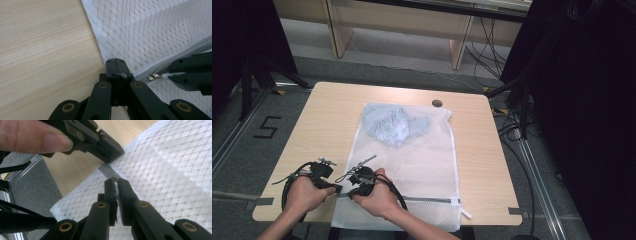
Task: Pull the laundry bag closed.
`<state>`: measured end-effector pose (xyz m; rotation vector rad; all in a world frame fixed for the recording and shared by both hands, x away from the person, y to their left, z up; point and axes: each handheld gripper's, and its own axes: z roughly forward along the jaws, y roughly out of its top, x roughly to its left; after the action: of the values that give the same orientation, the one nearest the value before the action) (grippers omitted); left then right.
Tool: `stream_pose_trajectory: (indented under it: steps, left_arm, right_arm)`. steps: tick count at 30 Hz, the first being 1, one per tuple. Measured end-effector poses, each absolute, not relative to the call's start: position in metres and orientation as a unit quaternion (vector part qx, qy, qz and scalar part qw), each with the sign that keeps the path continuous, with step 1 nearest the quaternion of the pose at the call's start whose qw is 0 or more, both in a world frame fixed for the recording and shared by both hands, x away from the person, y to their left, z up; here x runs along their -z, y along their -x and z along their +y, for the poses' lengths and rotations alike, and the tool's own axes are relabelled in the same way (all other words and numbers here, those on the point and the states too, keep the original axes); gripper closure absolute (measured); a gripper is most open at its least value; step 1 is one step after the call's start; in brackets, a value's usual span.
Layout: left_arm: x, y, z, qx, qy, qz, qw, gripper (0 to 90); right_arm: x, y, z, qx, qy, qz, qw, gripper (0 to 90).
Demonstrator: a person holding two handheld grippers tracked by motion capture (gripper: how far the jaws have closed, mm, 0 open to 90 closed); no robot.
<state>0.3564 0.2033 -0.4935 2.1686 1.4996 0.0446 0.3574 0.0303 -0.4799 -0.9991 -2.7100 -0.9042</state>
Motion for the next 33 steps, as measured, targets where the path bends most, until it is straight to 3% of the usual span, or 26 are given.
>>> stream_pose_trajectory:
  steps: [33]
  left_arm:
    - [0.494,-0.357,0.206,-0.014,-0.802,0.542,0.251,90.0]
  right_arm:
    - [0.476,-0.357,0.017,0.277,0.333,-0.899,0.067,87.1]
